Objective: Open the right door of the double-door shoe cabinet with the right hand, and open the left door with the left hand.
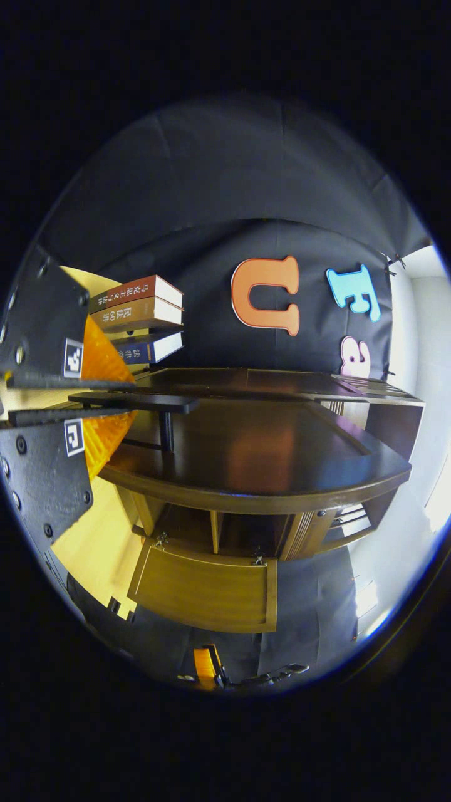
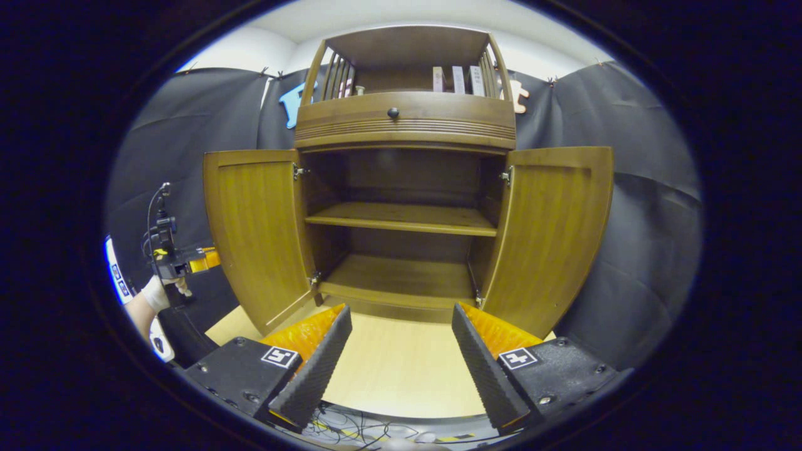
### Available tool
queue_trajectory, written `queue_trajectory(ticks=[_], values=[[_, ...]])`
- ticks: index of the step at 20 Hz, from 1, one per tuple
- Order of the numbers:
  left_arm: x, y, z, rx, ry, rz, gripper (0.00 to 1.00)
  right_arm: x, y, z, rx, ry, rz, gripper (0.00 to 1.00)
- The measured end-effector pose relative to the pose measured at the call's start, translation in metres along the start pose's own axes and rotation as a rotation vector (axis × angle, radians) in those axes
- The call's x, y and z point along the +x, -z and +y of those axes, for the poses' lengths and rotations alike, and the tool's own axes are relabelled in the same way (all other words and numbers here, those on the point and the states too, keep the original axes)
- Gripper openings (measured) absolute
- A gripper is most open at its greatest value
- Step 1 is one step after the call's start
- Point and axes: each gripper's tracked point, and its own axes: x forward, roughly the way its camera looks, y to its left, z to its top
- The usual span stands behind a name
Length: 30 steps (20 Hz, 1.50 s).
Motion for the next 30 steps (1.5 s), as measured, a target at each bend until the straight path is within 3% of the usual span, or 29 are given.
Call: queue_trajectory(ticks=[2, 3, 7, 13, 17, 24, 30], values=[[-0.006, 0.0, 0.003, 0.007, 0.0, 0.007, 0.46, -0.003, -0.001, 0.001, -0.007, -0.001, -0.005, 1.0], [-0.008, -0.002, 0.004, 0.019, -0.003, -0.002, 0.4, -0.004, -0.002, 0.002, -0.009, -0.003, -0.008, 1.0], [-0.028, 0.002, 0.02, 0.037, -0.054, 0.013, 1.0, -0.008, -0.003, 0.008, -0.016, -0.01, -0.018, 1.0], [-0.058, 0.018, 0.035, 0.008, -0.133, 0.047, 0.98, -0.016, -0.002, 0.014, -0.027, -0.019, -0.017, 1.0], [-0.08, 0.018, 0.032, -0.012, -0.235, 0.043, 0.96, -0.022, 0.0, 0.011, -0.03, -0.023, -0.02, 1.0], [-0.106, -0.024, -0.059, 0.031, -0.303, -0.006, 0.95, -0.029, -0.011, -0.014, -0.003, -0.07, -0.059, 1.0], [-0.106, -0.09, -0.156, 0.055, -0.336, -0.045, 0.95, -0.044, -0.034, -0.067, 0.018, -0.075, -0.1, 1.0]])
